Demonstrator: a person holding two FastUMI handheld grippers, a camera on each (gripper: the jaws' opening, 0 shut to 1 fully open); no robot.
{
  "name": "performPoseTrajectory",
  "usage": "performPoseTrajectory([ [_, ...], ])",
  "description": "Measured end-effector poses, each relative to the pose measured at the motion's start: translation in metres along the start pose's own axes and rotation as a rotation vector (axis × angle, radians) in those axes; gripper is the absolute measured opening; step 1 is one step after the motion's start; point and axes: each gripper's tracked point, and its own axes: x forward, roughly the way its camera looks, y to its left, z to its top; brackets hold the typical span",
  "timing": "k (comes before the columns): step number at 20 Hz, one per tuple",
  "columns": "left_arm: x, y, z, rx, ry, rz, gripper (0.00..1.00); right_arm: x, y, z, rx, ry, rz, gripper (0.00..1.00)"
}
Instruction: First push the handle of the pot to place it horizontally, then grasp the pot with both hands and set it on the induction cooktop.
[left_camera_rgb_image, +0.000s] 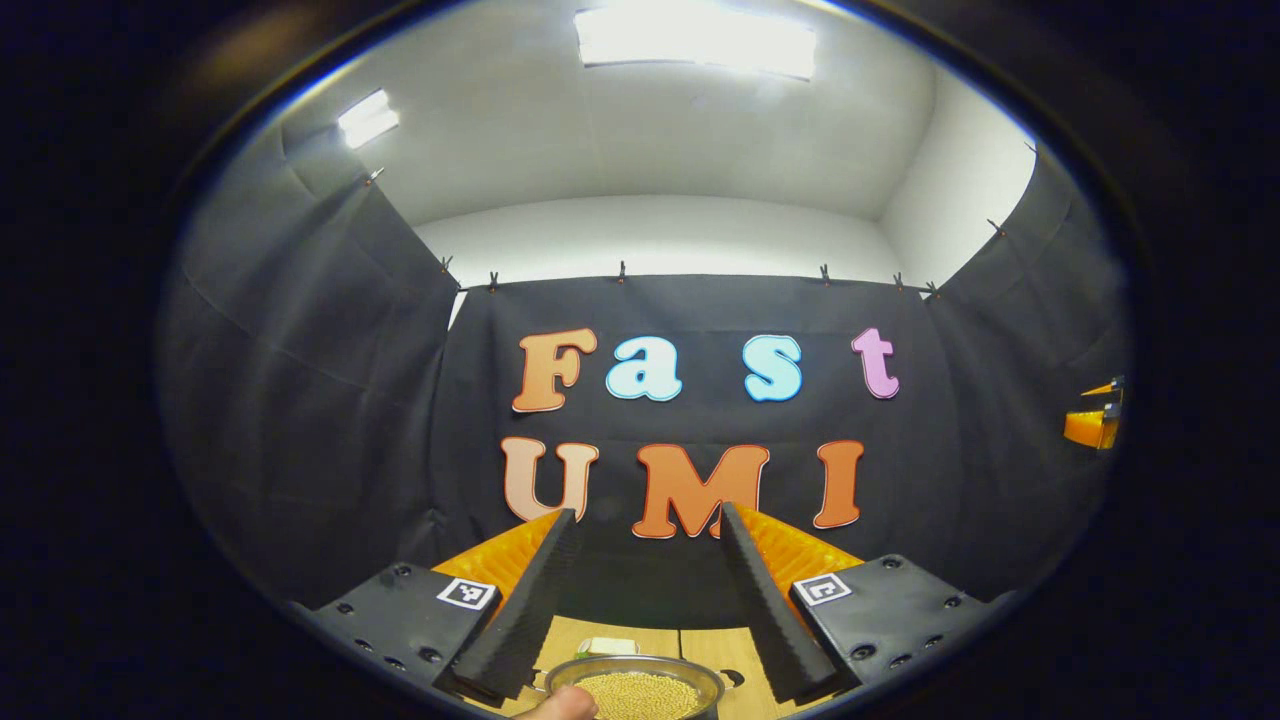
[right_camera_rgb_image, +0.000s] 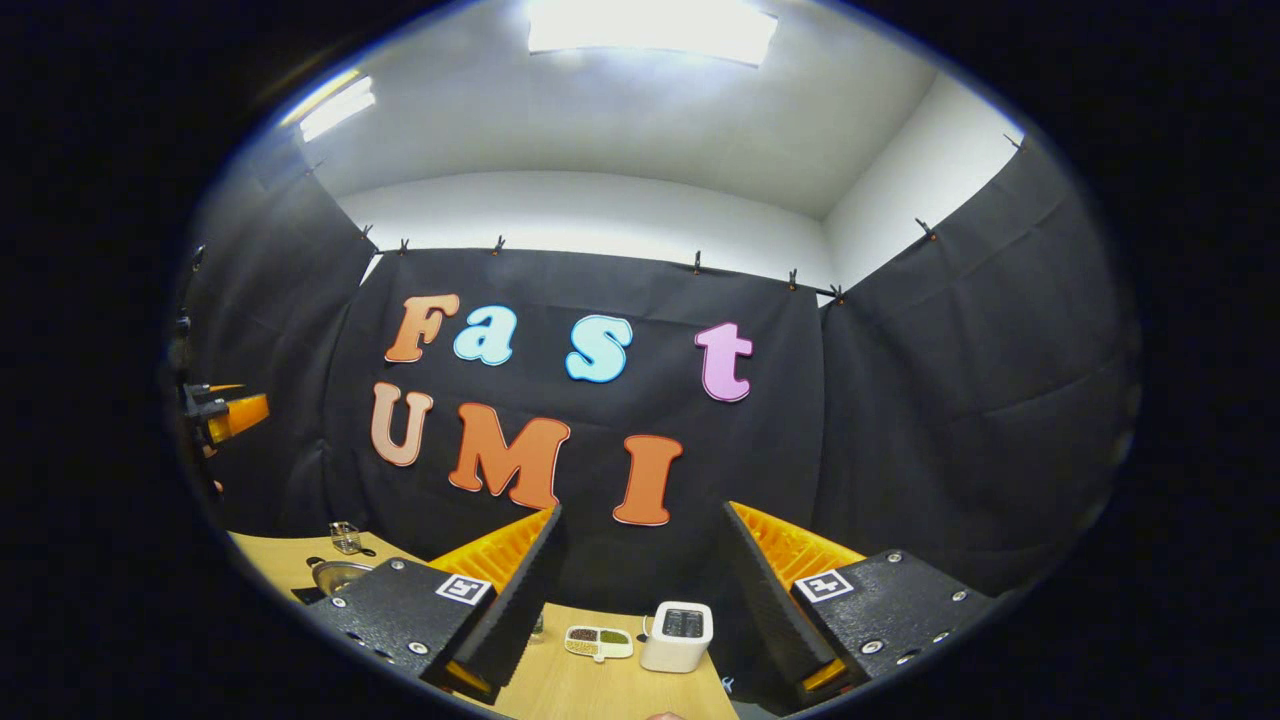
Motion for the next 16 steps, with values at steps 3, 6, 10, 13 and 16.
performPoseTrajectory([
  [3,0.001,0.013,0.012,0.005,-0.014,0.030,0.95,0.000,-0.004,0.007,0.002,-0.013,0.008,0.95],
  [6,0.001,0.005,0.025,-0.068,-0.018,0.002,0.96,0.000,0.001,0.009,-0.020,-0.023,0.016,0.97],
  [10,0.002,0.008,0.038,-0.054,-0.039,-0.001,0.96,-0.003,0.004,0.015,-0.033,-0.034,0.025,0.95],
  [13,0.003,0.009,0.036,-0.047,-0.037,0.002,0.96,-0.002,0.002,0.019,-0.036,-0.056,0.023,0.95],
  [16,0.003,0.012,0.027,-0.048,-0.021,0.009,0.96,-0.001,0.000,0.014,-0.029,-0.049,0.025,0.95],
])
